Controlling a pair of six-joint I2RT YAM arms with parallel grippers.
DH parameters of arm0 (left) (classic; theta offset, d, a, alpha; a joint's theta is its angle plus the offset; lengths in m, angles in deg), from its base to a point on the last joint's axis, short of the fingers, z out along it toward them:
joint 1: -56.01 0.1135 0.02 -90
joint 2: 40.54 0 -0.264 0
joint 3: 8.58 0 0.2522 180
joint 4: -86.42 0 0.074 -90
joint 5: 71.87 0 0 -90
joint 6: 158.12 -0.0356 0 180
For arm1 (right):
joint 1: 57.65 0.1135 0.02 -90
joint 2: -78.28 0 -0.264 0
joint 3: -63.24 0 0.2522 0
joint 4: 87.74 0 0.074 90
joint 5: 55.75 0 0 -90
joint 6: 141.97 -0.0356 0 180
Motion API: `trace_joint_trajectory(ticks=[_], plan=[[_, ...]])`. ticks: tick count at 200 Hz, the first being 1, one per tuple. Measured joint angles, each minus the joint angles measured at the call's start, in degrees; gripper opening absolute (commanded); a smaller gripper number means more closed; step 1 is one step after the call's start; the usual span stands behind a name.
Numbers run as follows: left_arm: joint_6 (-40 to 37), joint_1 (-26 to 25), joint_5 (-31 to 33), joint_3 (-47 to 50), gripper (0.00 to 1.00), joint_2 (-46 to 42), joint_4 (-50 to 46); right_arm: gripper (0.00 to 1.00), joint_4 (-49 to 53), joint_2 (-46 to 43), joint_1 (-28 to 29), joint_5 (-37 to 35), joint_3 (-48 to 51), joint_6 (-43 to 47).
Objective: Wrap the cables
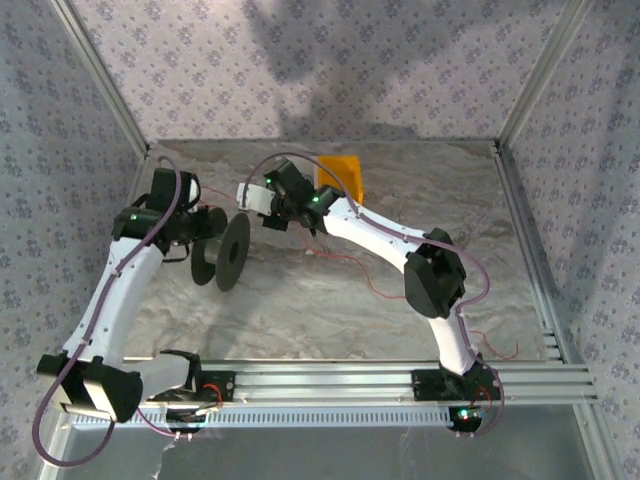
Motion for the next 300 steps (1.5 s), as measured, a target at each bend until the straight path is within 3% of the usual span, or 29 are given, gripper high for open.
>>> trace_joint_trajectory(ticks=[76,154,248,300], plan=[[-2.47,1.31,-2.75,-3.76,0.38,-2.25,-0.22,0.0,1.99,0.02,-0.33,0.31,-2.73,-0.17],[-2.19,4.31,-5.16,-4.31,0.39,-2.86,3.89,0.0,3.13,0.0,0.52,0.83,-2.75,-0.17],[-0.37,5.18,-7.56,-4.31,0.04,-1.18,6.38,0.0,3.34,0.0,1.99,1.62,-2.78,-0.15],[-0.87,5.62,-9.88,-4.57,0.0,-1.07,5.35,0.0,4.85,0.37,0.7,1.33,-4.85,-0.15]])
